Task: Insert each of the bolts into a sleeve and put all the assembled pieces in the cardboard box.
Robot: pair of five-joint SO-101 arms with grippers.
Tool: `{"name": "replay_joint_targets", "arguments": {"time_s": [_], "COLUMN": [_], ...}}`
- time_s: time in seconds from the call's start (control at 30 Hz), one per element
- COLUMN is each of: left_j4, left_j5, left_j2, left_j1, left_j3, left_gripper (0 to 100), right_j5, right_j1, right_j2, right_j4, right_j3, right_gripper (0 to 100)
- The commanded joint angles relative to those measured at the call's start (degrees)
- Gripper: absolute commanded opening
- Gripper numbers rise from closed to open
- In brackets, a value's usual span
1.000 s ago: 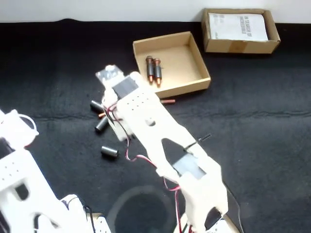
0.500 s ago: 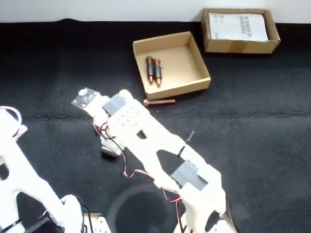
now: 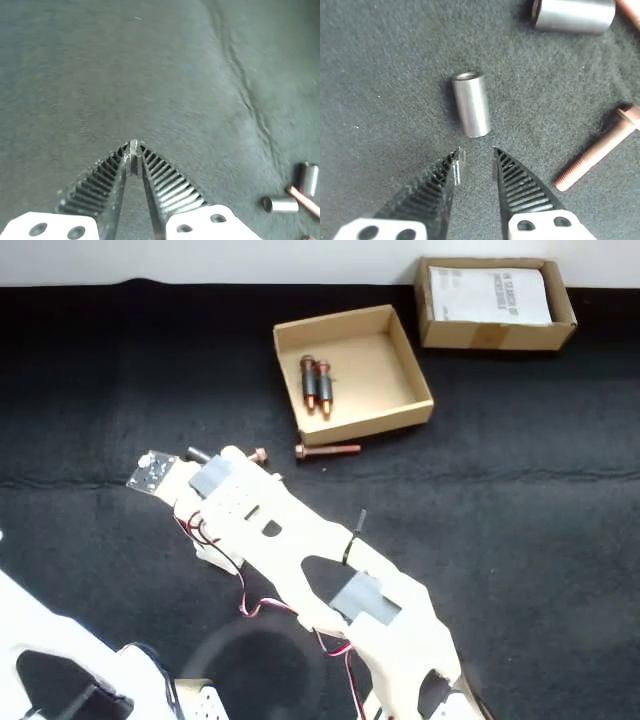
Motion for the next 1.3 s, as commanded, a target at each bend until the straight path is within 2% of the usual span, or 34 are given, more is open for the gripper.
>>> {"name": "replay_joint_targets", "arguments": {"time_s": [0.0, 0.23, 0.5, 0.67, 1.1, 1.27], "left_j4": [-0.3, -0.4, -5.7, -6.3, -6.5, -14.7], "left_j5": [0.4, 0.0, 0.0, 0.0, 0.0, 0.0], "left_j2": [0.0, 0.0, 0.0, 0.0, 0.1, 0.1], "left_j1": [-4.3, -9.6, -14.5, -14.6, -14.5, -14.5], "left_j3": [-2.3, -2.0, -1.8, -1.8, -1.6, 4.9], "left_gripper": [1, 1, 1, 1, 1, 1], "right_j5": [1.1, 4.9, 7.2, 7.5, 7.0, 7.0], "right_j1": [-0.5, -0.4, -0.5, -0.8, -3.6, -3.6], "right_j2": [-0.3, 1.1, 5.2, 6.2, 12.7, 16.6], "right_j4": [-1.9, -1.9, -1.4, -1.3, 0.0, 1.1], "right_j3": [-0.3, -0.3, -3.4, -7.1, -16.1, -20.5], "right_gripper": [9.1, 9.1, 9.8, 17.9, 18.0, 18.0]}}
